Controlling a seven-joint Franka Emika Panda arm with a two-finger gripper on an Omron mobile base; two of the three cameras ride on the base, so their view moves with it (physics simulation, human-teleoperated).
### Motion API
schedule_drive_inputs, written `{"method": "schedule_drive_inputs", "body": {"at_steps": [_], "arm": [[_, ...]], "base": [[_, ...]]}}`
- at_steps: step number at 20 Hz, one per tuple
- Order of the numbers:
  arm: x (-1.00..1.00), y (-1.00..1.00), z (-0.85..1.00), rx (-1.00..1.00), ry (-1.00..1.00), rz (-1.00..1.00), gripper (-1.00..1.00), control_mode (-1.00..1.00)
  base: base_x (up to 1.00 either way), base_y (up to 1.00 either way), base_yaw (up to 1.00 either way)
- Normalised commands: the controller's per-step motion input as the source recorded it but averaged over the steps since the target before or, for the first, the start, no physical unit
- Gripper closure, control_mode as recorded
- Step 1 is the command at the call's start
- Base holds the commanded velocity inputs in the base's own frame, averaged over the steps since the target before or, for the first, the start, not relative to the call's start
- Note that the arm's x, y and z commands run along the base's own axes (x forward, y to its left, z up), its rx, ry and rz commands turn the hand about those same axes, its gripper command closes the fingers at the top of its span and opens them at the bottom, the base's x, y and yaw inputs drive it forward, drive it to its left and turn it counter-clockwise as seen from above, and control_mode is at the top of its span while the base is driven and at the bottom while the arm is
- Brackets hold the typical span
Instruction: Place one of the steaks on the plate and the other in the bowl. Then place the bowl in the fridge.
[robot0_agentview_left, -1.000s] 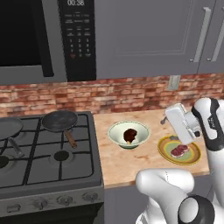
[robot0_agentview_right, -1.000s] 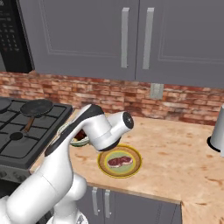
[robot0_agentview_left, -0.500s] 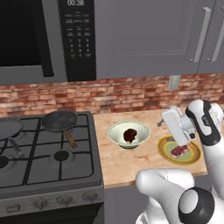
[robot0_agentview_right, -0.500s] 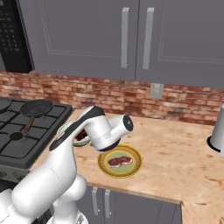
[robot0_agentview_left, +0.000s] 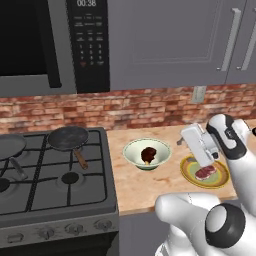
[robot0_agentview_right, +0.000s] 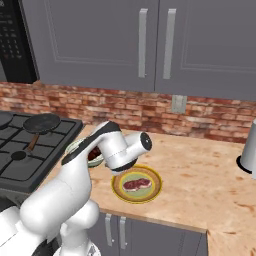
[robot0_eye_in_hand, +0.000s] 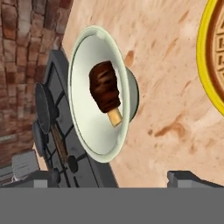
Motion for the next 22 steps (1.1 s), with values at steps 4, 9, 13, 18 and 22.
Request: {"method": "schedule_drive_inputs", "body": {"at_steps": [4, 9, 13, 18, 22], "arm": [[0.15, 0.00, -0.08, -0.01, -0.02, -0.01, -1.00, -1.00], [0.15, 0.04, -0.15, 0.00, -0.03, -0.04, -1.00, -1.00], [0.27, 0.13, -0.22, 0.00, -0.03, -0.10, -1.00, -1.00], [0.24, 0.12, -0.18, 0.00, 0.00, -0.13, -1.00, -1.00], [0.19, 0.00, -0.12, 0.00, 0.04, -0.11, -1.00, -1.00]], "base": [[0.00, 0.00, 0.00], [0.00, 0.00, 0.00], [0.00, 0.00, 0.00], [0.00, 0.00, 0.00], [0.00, 0.00, 0.00]]}}
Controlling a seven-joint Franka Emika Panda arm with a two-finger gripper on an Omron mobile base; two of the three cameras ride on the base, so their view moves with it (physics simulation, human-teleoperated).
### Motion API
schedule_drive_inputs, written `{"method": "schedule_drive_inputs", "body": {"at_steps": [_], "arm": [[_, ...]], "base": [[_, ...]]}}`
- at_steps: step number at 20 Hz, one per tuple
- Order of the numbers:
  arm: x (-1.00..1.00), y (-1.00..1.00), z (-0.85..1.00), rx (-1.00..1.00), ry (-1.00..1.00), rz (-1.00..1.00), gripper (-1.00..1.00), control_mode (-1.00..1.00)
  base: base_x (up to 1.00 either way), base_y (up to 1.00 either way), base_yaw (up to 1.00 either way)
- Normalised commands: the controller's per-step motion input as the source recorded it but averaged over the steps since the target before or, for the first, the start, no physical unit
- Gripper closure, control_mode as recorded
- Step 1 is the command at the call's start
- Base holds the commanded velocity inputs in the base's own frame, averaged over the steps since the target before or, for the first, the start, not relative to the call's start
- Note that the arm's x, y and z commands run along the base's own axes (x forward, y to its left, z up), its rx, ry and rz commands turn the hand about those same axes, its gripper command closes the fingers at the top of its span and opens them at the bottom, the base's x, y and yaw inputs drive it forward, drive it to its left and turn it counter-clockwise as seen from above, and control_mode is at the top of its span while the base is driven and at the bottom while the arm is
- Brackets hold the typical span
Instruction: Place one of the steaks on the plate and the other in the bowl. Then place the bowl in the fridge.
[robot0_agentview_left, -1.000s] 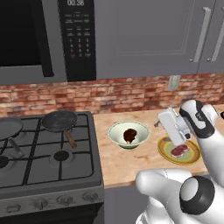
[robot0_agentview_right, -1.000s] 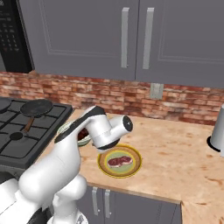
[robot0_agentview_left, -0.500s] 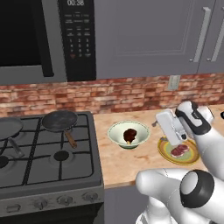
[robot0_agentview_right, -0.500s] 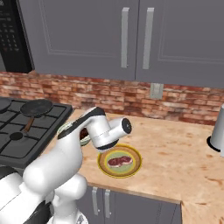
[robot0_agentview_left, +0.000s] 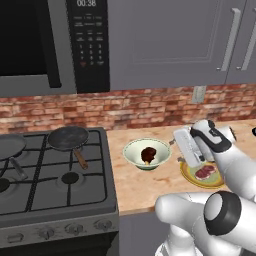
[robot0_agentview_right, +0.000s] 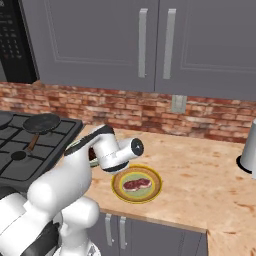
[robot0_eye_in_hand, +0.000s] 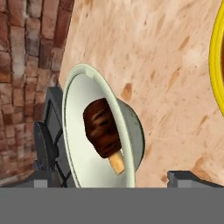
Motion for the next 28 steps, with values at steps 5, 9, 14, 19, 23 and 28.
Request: {"method": "schedule_drive_inputs", "body": {"at_steps": [5, 9, 14, 19, 23, 28], "arm": [[0.16, 0.00, -0.17, -0.03, 0.06, -0.09, -1.00, -1.00], [0.06, 0.00, -0.18, -0.01, 0.03, -0.05, -1.00, -1.00], [0.05, 0.00, -0.12, 0.00, 0.00, -0.01, -1.00, -1.00], [0.10, 0.00, -0.07, 0.00, 0.00, 0.00, -1.00, -1.00], [0.11, 0.00, -0.06, 0.00, 0.00, 0.00, -1.00, -1.00], [0.12, 0.01, -0.14, 0.00, 0.00, 0.00, -1.00, -1.00]], "base": [[0.00, 0.00, 0.00], [0.00, 0.00, 0.00], [0.00, 0.00, 0.00], [0.00, 0.00, 0.00], [0.00, 0.00, 0.00], [0.00, 0.00, 0.00]]}}
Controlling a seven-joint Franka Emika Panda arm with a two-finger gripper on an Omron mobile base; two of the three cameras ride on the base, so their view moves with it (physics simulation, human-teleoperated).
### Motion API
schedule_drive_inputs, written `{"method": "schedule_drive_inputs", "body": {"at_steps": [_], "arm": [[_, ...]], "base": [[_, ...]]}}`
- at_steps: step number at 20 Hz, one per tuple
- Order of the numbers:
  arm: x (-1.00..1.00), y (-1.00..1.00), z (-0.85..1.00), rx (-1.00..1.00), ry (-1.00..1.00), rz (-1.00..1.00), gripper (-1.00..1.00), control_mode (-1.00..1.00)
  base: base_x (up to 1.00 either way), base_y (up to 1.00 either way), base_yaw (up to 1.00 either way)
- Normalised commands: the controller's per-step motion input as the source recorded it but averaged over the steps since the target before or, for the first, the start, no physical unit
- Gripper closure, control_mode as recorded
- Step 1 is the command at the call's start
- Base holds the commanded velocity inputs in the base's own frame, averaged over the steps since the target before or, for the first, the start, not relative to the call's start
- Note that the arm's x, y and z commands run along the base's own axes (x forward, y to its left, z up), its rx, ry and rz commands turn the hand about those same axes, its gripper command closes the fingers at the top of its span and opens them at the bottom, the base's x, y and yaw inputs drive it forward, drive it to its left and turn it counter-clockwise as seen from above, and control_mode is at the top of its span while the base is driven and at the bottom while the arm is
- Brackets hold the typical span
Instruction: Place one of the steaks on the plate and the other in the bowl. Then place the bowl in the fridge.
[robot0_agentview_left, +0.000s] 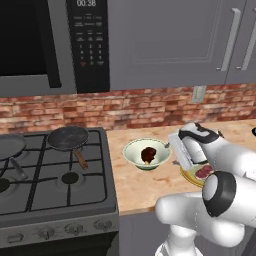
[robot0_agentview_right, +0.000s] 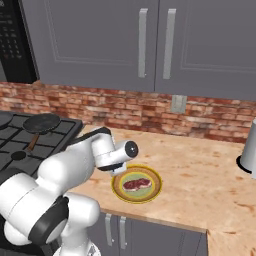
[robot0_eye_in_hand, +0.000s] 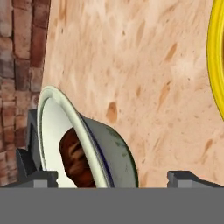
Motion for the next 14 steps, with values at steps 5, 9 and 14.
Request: {"method": "schedule_drive_inputs", "body": {"at_steps": [5, 9, 14], "arm": [[0.13, 0.01, -0.18, 0.00, 0.00, 0.00, -1.00, -1.00], [0.03, 0.16, -0.17, 0.00, 0.00, 0.00, 1.00, -1.00], [0.10, 0.23, -0.15, 0.00, 0.00, 0.00, 1.00, -1.00]], "base": [[0.00, 0.00, 0.00], [0.00, 0.00, 0.00], [0.00, 0.00, 0.00]]}}
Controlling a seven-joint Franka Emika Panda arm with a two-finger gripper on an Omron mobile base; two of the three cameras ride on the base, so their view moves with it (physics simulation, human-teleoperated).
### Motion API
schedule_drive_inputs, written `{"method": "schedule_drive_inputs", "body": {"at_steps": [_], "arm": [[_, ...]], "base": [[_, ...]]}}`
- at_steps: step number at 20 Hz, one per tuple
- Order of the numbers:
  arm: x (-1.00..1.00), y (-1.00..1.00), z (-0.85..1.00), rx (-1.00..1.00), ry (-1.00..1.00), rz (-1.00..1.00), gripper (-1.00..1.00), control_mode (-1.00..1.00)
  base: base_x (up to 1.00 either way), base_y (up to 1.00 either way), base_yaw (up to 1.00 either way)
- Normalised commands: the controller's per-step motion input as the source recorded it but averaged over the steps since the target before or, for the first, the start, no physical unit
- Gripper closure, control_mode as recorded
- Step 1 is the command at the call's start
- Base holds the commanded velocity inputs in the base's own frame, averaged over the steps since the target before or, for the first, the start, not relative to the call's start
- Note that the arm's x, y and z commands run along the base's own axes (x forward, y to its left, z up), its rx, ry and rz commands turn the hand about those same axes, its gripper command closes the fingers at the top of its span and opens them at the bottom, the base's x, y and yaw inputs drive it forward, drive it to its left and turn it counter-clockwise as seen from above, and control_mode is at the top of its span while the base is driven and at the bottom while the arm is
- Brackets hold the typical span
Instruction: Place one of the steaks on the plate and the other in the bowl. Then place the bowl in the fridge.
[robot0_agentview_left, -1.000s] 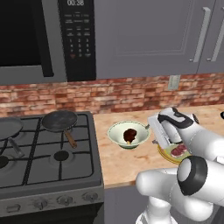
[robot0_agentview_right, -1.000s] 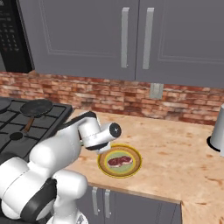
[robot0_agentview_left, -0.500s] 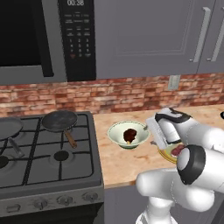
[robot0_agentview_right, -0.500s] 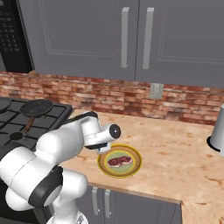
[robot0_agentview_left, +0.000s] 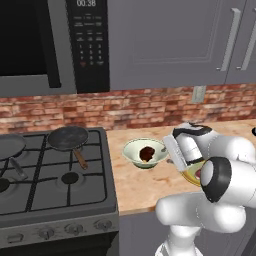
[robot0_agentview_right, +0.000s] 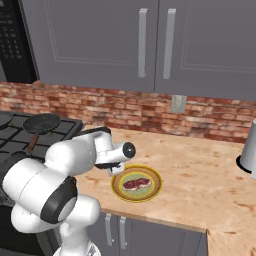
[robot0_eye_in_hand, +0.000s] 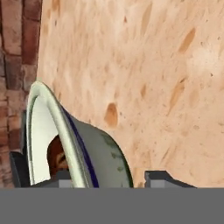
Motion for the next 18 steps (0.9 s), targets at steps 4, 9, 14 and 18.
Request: {"method": "schedule_drive_inputs", "body": {"at_steps": [4, 9, 14, 18], "arm": [[0.12, 0.26, -0.21, 0.00, 0.01, 0.00, 1.00, -1.00], [0.07, 0.15, -0.18, 0.00, 0.01, 0.00, 1.00, -1.00], [-0.10, 0.02, 0.00, -0.03, -0.23, 0.00, 1.00, -1.00], [-0.41, 0.00, 0.16, -0.04, -0.56, 0.04, 1.00, -1.00]], "base": [[0.00, 0.00, 0.00], [0.00, 0.00, 0.00], [0.00, 0.00, 0.00], [0.00, 0.00, 0.00]]}}
